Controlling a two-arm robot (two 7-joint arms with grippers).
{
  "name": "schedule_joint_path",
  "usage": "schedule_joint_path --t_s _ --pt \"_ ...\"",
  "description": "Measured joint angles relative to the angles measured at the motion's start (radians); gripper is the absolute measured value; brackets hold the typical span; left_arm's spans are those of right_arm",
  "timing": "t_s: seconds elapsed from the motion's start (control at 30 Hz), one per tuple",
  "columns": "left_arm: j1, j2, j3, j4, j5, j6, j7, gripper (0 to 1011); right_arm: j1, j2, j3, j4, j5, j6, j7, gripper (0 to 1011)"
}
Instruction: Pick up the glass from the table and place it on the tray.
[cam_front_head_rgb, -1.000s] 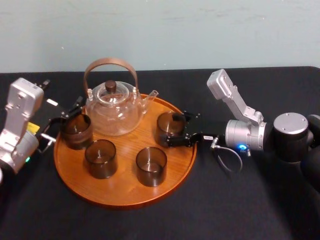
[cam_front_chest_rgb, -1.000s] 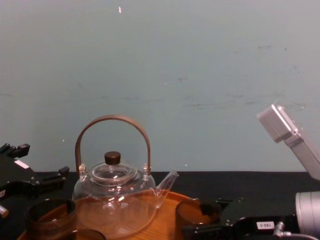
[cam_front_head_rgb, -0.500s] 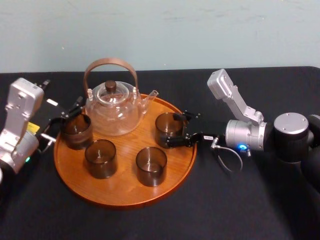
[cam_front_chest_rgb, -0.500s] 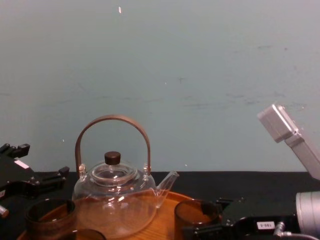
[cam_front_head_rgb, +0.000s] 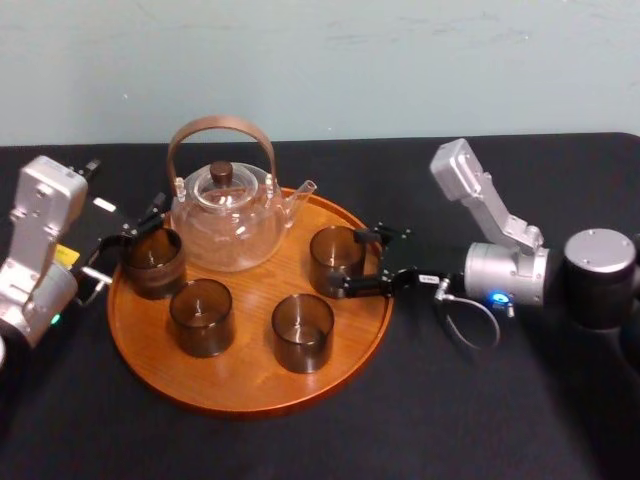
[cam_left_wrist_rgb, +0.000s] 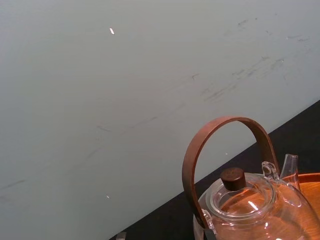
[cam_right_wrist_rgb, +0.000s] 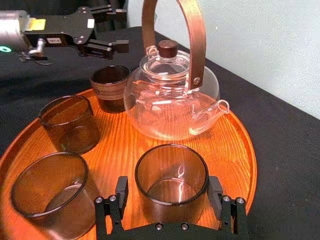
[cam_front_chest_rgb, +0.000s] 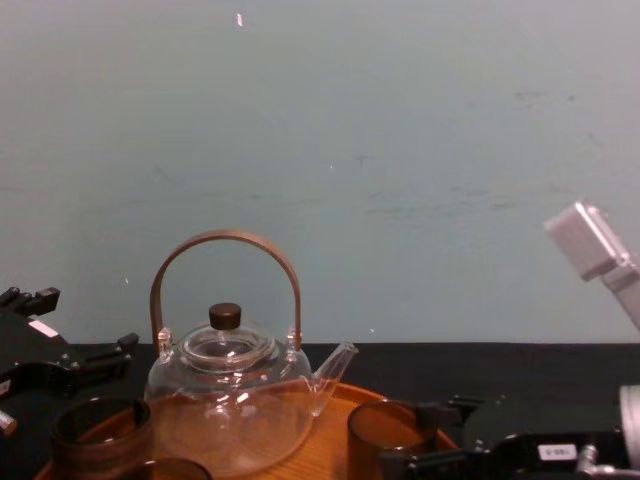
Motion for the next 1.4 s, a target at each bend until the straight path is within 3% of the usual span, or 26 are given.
schedule_joint_path --t_s 0.17,0.57,0.77,0.93,1.1,1.4 --pt "0.000 0.000 0.000 0.000 0.000 0.000 0.000 1001 -0.037 0.042 0.016 -0.064 0.023 0.011 0.006 1002" --pt "0.000 0.000 0.000 0.000 0.000 0.000 0.000 1001 -0.156 0.185 0.075 -0.262 0.098 0.009 0.006 1002" --pt "0.000 0.000 0.000 0.000 0.000 0.000 0.000 1001 -0.223 0.239 0.122 -0.342 0.132 -0.007 -0.047 1002" --pt "0.000 0.000 0.000 0.000 0.000 0.000 0.000 1001 -0.291 0.254 0.189 -0.400 0.162 -0.010 -0.150 1002" --pt "0.000 0.000 0.000 0.000 0.000 0.000 0.000 1001 -0.343 0.246 0.247 -0.431 0.163 -0.017 -0.262 1002" --pt "0.000 0.000 0.000 0.000 0.000 0.000 0.000 1001 -0.409 0.202 0.326 -0.447 0.113 -0.054 -0.447 1002"
